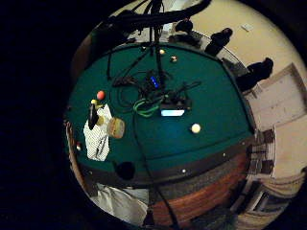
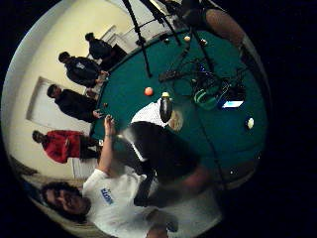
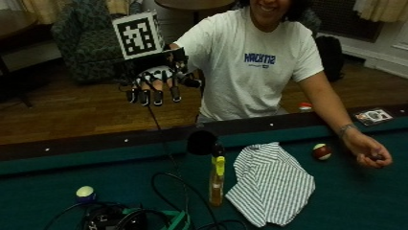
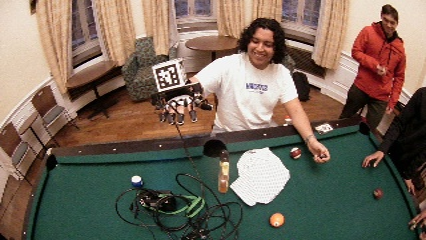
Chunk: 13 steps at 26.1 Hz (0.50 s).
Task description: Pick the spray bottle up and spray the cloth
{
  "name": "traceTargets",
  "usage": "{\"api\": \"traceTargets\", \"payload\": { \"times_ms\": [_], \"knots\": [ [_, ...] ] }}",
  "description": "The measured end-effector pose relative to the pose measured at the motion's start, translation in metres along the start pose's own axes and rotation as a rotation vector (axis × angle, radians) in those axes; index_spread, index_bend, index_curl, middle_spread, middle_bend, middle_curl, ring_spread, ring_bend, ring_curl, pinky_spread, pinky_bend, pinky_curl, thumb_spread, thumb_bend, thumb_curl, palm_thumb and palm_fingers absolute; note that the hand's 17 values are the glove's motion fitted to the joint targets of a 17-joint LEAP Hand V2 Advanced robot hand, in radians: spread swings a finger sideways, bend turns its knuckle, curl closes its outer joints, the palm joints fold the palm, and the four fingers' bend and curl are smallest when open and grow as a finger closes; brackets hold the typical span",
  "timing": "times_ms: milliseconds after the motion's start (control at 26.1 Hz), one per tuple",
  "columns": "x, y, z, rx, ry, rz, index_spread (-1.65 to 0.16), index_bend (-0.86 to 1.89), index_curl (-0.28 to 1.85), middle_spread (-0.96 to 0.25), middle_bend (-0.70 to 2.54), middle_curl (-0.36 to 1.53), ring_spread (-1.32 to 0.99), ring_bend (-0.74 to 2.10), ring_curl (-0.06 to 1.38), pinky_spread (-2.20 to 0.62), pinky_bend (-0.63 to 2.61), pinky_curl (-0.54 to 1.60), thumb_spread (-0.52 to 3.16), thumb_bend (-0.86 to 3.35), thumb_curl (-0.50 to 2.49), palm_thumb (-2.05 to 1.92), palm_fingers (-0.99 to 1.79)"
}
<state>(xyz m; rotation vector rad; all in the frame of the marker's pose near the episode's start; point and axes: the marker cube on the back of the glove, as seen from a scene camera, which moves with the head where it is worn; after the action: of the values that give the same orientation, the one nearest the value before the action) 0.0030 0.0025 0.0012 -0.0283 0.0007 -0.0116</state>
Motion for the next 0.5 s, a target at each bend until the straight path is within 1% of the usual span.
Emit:
{"api": "traceTargets", "payload": {
  "times_ms": [115, 269, 499],
  "knots": [
    [0.003, 0.002, 0.003, -0.017, -0.003, -0.005, -0.29, 0.27, 0.12, -0.09, 0.23, 0.09, -0.04, 0.26, 0.09, 0.13, 0.36, 0.12, 0.55, 0.11, 0.07, 0.21, 0.52],
    [0.007, 0.003, 0.01, -0.027, -0.004, -0.004, -0.36, 0.26, 0.18, -0.11, 0.22, 0.13, -0.05, 0.26, 0.13, 0.17, 0.36, 0.17, 0.75, 0.1, 0.1, 0.22, 0.5],
    [0.014, 0.013, 0.027, -0.028, 0.015, -0.098, -0.42, 0.22, 0.22, -0.13, 0.19, 0.17, -0.07, 0.24, 0.16, 0.2, 0.35, 0.21, 0.91, 0.07, 0.13, 0.23, 0.49]
  ]
}}
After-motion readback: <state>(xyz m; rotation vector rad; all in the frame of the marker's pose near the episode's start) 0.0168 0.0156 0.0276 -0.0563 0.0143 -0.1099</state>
